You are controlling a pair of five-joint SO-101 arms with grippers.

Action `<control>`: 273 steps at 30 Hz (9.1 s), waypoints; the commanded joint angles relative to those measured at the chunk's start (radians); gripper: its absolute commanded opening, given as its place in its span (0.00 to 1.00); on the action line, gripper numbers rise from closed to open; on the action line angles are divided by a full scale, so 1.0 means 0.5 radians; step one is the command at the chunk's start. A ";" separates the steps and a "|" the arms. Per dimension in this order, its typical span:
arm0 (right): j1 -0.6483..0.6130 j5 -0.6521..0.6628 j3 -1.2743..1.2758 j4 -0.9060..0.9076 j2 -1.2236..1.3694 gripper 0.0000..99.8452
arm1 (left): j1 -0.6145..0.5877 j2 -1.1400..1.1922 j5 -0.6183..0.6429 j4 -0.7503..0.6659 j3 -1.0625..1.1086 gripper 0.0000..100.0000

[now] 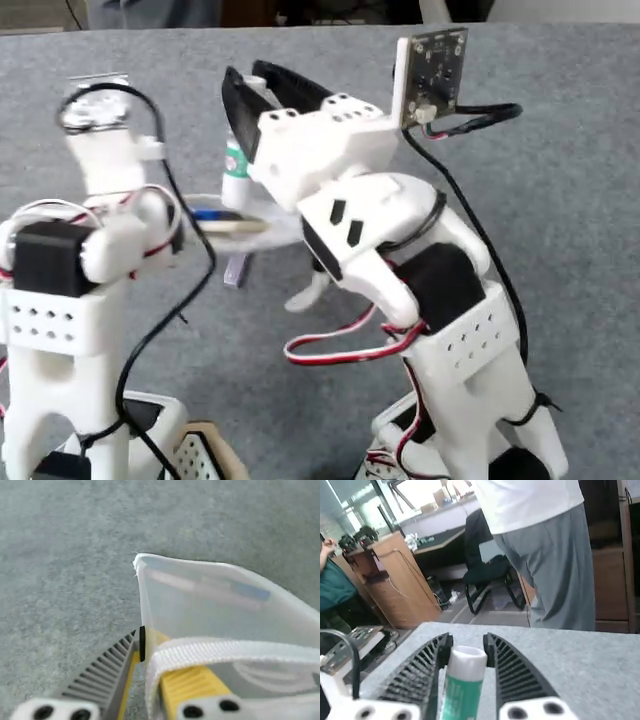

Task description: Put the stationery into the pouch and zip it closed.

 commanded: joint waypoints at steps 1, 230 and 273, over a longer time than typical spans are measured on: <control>0.031 0.025 0.029 0.012 -0.054 0.01 | 0.051 -0.018 -0.006 0.006 -0.091 0.03; -0.402 0.227 0.051 0.316 0.060 0.01 | -0.597 -0.018 0.135 -0.006 0.066 0.03; -0.368 0.724 0.296 0.037 0.060 0.14 | -0.588 -0.018 0.135 -0.006 0.063 0.03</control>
